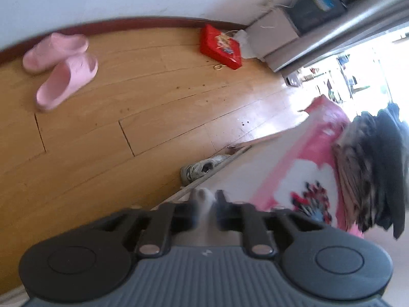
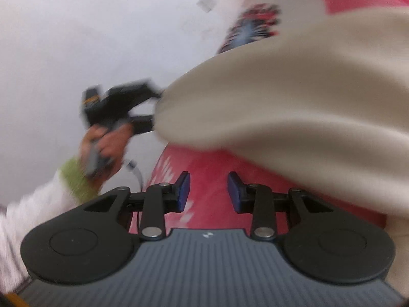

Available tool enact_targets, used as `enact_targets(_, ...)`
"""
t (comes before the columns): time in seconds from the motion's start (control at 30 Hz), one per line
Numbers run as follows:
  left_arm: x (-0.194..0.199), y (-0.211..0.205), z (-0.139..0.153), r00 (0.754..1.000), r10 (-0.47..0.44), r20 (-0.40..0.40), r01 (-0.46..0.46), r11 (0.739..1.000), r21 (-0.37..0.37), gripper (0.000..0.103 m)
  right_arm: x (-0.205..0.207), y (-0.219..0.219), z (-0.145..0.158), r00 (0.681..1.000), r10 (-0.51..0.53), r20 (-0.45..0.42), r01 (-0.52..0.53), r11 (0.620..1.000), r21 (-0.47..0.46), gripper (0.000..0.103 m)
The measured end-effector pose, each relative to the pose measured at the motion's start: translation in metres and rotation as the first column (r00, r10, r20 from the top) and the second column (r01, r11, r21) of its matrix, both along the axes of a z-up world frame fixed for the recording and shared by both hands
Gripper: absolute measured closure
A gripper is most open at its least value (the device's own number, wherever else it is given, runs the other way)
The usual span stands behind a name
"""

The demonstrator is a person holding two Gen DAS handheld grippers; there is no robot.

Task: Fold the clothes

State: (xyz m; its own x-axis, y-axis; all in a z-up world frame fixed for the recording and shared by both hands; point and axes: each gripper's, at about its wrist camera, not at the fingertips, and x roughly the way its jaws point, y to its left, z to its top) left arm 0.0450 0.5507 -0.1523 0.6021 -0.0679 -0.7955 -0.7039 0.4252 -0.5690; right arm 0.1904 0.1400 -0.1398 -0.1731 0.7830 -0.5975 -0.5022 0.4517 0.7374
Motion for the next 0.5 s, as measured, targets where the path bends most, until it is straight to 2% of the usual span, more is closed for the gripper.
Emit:
enact_targets(0.2,0.006,-0.033,0.103,1.0,0.025,0.016,-0.026,0.998,0.06,0.094,0.008,-0.019,0.021,0.997,-0.061,0.038,0.056,0.992,0.114,0.072)
enact_targets(0.33,0.028,-0.036,0.166,0.997,0.067,-0.044,-0.064,0.995,0.072,0.091,0.016,-0.043,0.039,0.995,-0.094,0.025,0.088,0.98,0.177,0.071)
enact_targets(0.4,0.046,-0.027,0.179,0.994,0.094,-0.059,-0.082,0.979,0.186,0.081,0.016,-0.05,0.041,0.993,-0.116,0.015,0.111,0.977,0.182,0.07)
enact_targets(0.43,0.055,-0.021,0.176,0.99,0.113,-0.087,-0.086,0.96,0.266,0.062,0.016,-0.054,0.041,0.992,-0.127,0.01,0.123,0.975,0.185,0.069)
enact_targets(0.47,0.063,-0.016,0.172,0.985,0.13,-0.115,-0.083,0.936,0.342,0.048,0.016,-0.057,0.042,0.99,-0.138,0.005,0.134,0.973,0.187,0.067)
enact_targets(0.5,0.069,-0.011,0.163,0.979,0.134,-0.155,-0.063,0.917,0.393,0.048,0.015,-0.061,0.043,0.989,-0.147,0.002,0.144,0.972,0.188,0.065)
